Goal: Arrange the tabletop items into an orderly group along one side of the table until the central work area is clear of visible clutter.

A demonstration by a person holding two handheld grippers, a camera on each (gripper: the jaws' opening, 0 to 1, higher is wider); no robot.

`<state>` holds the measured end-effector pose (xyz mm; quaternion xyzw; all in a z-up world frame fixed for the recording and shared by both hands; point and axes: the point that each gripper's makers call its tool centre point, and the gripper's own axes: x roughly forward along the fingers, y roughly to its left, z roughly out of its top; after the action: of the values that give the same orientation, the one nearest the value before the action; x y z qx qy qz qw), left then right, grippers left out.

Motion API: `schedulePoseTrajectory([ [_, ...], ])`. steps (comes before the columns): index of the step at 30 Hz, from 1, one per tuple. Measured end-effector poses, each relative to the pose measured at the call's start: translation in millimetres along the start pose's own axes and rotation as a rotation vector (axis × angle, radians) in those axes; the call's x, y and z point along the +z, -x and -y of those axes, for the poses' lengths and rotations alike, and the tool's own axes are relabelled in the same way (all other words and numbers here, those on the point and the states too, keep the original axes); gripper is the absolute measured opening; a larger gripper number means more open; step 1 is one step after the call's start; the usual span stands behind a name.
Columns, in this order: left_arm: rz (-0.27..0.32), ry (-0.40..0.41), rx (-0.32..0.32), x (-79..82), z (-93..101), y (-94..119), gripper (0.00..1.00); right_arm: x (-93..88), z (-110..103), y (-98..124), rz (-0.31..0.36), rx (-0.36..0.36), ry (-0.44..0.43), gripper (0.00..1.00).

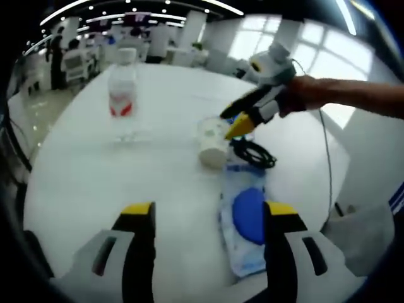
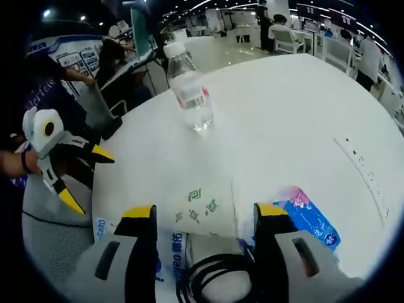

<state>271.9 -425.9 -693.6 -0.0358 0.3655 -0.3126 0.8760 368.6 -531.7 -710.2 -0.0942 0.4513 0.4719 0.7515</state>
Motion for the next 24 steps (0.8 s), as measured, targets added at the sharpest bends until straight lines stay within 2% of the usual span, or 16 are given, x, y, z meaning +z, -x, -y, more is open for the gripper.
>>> schedulePoseTrajectory([
  [4,0.002,0.003,-0.001,0.7,-0.7,0,0.66,-15.1,1,-6,-0.065,0.008,0.012,0.55],
  [6,0.002,0.005,0.000,0.7,-1.1,0,0.66,-17.5,-4,-7,-0.076,0.023,0.009,0.48],
  [8,0.006,0.015,0.002,1.8,-3.3,0,0.65,-19.9,-9,-8,-0.087,0.038,0.005,0.35],
  [11,0.005,0.017,0.002,2.0,-3.1,-1,0.65,-18.3,-10,-11,-0.071,0.053,-0.007,0.21],
  [14,0.001,0.014,-0.001,1.1,-1.4,-1,0.65,-15.4,-6,-16,-0.055,0.063,-0.033,0.17],
  [19,-0.001,0.020,-0.001,0.8,-1.9,-2,0.64,-8.6,-11,-21,-0.042,0.066,-0.043,0.02],
  [24,0.001,0.025,-0.001,1.0,-2.6,-2,0.63,5.4,-14,-22,-0.013,0.040,-0.021,0.01],
])
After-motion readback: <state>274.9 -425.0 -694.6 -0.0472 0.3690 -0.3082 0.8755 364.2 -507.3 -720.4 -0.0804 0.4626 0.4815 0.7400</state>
